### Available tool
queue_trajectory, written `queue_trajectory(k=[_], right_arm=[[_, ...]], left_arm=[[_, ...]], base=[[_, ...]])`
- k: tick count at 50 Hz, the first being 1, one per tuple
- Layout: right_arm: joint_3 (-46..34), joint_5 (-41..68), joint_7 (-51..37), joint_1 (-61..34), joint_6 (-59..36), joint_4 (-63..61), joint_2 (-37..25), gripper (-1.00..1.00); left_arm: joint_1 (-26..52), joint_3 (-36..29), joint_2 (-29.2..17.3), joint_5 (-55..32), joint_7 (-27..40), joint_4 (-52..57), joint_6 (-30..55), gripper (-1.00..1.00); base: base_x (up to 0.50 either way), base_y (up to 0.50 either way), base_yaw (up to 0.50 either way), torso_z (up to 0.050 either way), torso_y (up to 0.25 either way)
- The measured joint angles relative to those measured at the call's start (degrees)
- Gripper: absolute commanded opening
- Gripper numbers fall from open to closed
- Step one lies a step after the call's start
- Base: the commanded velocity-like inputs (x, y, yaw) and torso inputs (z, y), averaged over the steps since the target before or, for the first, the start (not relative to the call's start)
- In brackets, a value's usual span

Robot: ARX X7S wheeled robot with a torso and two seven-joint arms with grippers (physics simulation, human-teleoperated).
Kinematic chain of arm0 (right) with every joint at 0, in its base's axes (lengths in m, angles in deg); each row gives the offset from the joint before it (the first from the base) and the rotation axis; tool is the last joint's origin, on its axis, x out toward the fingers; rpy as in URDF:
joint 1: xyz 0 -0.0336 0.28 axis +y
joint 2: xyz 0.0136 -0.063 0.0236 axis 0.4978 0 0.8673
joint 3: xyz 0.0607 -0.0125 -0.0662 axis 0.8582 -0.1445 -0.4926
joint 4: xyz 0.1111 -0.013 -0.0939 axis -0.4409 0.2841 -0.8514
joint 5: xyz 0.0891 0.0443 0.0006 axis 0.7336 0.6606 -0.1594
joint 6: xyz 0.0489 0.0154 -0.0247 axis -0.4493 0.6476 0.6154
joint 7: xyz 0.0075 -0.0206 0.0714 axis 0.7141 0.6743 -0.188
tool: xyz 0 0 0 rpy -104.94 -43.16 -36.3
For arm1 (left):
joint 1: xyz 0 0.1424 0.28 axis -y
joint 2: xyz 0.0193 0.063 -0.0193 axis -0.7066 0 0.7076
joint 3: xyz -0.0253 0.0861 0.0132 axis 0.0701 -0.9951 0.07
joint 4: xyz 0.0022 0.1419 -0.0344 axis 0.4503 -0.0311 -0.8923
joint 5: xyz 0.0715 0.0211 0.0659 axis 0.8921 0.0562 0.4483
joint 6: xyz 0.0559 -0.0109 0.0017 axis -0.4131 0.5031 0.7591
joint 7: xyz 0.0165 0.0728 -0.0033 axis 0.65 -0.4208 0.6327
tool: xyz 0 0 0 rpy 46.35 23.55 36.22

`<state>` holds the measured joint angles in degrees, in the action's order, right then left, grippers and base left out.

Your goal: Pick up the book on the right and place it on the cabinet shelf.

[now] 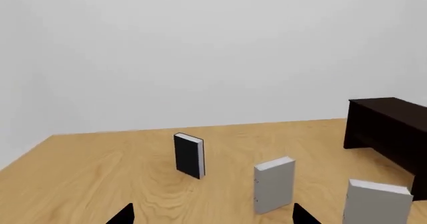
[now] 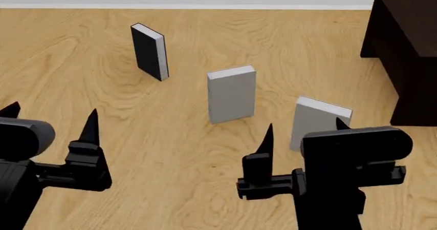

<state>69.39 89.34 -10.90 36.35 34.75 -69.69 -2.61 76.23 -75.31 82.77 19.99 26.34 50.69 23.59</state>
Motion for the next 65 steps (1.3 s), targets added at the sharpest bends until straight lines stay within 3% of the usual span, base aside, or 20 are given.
queue_trajectory(k=[21, 38, 49, 65], right_arm=[[0.6, 0.8, -0.8, -2.5, -3.6, -2.6, -0.8, 1.0], [2.2, 1.4, -1.4, -1.8, -2.3, -2.3, -1.0, 1.0], [2.7, 2.0, -1.7, -2.0, -2.3, -2.1, -1.0, 1.0], [2.3, 2.2, -1.9, -2.4, -1.1, -0.7, -1.3, 1.0]], left_arm=[[4.8, 3.9, -1.2, -8.1, 5.5, 2.6, 5.9, 1.0], [5.1, 16.8, -6.5, -9.3, 4.0, 2.5, 5.4, 1.0], [5.5, 31.7, -5.8, -10.8, 1.5, 5.0, 3.6, 1.0], [10.9, 66.6, -2.1, -29.0, 0.9, 6.3, 0.7, 1.0]], base=[[0.0, 0.0, 0.0, 0.01, 0.008], [0.0, 0.0, 0.0, 0.0, 0.0], [0.0, 0.0, 0.0, 0.0, 0.0], [0.0, 0.0, 0.0, 0.0, 0.0]])
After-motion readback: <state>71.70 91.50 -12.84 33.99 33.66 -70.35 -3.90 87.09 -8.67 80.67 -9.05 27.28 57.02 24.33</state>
